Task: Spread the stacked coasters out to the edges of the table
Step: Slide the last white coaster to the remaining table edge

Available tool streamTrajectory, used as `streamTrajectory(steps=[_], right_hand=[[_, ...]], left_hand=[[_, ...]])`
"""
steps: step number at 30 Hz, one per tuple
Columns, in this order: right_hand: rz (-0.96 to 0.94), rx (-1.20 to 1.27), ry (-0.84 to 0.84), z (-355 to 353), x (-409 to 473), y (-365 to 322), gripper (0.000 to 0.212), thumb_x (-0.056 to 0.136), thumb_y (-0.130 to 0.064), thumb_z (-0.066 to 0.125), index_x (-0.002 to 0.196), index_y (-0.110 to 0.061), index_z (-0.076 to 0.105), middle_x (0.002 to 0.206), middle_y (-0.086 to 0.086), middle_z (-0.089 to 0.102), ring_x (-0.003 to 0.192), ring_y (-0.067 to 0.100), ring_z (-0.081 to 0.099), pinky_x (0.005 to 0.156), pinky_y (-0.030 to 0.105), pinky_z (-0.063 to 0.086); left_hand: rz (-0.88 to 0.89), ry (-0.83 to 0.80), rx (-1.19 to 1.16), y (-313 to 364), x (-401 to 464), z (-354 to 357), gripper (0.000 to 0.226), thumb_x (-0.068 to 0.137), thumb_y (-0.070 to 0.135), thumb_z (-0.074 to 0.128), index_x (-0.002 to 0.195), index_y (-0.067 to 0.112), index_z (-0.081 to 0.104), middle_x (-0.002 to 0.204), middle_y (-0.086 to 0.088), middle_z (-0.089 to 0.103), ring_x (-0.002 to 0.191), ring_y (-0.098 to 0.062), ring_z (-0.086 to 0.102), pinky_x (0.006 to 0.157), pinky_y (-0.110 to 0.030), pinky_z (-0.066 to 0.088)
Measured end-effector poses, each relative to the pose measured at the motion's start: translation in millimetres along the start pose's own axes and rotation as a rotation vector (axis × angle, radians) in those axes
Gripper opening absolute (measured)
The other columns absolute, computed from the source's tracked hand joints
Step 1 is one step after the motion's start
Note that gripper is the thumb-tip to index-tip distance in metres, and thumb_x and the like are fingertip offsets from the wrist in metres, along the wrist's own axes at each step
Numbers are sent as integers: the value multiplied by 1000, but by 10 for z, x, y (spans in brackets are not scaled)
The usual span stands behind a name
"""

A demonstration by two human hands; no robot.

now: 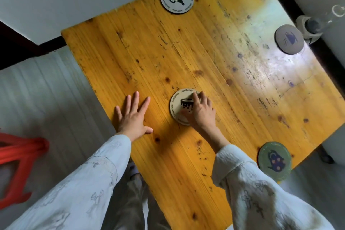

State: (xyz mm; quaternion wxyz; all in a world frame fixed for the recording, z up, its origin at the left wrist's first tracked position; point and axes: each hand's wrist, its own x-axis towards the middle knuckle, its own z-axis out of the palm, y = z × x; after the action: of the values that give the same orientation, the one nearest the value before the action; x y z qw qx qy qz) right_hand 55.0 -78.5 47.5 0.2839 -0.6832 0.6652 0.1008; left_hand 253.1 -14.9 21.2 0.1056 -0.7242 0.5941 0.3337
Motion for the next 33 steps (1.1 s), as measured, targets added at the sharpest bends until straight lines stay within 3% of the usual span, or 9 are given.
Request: streamTrajectory(steps=[5,8,10,15,20,27,33], right_hand=[[-43,220,-4,140,-321,-131,57,88,-31,56,137,-11,33,148,16,31,133,35,30,106,47,36],[-12,306,-6,186,-436,-130,51,90,-27,54,136,-10,38,139,18,41,125,34,37,103,48,42],[21,345,-21,190,-466,-114,49,92,-26,52,136,-10,38,132,20,44,122,35,41,102,50,45],[170,542,-97,153,-441,-131,36,94,-26,46,123,-5,53,127,23,51,107,37,57,94,50,51],[266,754,-192,206,-563,-205,37,95,-22,47,128,-4,48,123,23,59,101,32,63,91,47,54],[349,955,-352,277,-604,-337,39,95,-25,47,129,-6,48,115,18,63,92,23,60,88,38,53],[296,948,-330,296,-597,-398,42,96,-27,46,133,-7,44,125,17,59,108,29,60,92,42,52]], left_hand=[[6,92,-212,-24,-235,28,72,87,24,55,144,21,12,157,-1,-3,144,-22,-7,117,-49,1],[-63,240,-529,6,-499,113,50,92,11,42,139,12,29,149,-6,28,139,-23,21,113,-37,22],[-106,282,-637,14,-614,160,44,92,7,37,136,13,36,140,-6,39,132,-22,34,105,-34,33],[-233,170,-971,66,-624,172,44,93,7,33,136,18,35,138,-2,44,118,-16,44,93,-28,37],[-202,73,-1093,148,-583,154,52,92,3,34,140,19,26,143,-3,40,121,-12,41,94,-25,34],[-214,97,-1167,-111,-507,19,54,90,1,35,141,17,26,146,-6,37,130,-17,38,97,-27,33],[-308,194,-1198,-313,-517,-18,54,88,-4,30,137,18,33,143,-7,42,127,-20,42,108,-39,35]])
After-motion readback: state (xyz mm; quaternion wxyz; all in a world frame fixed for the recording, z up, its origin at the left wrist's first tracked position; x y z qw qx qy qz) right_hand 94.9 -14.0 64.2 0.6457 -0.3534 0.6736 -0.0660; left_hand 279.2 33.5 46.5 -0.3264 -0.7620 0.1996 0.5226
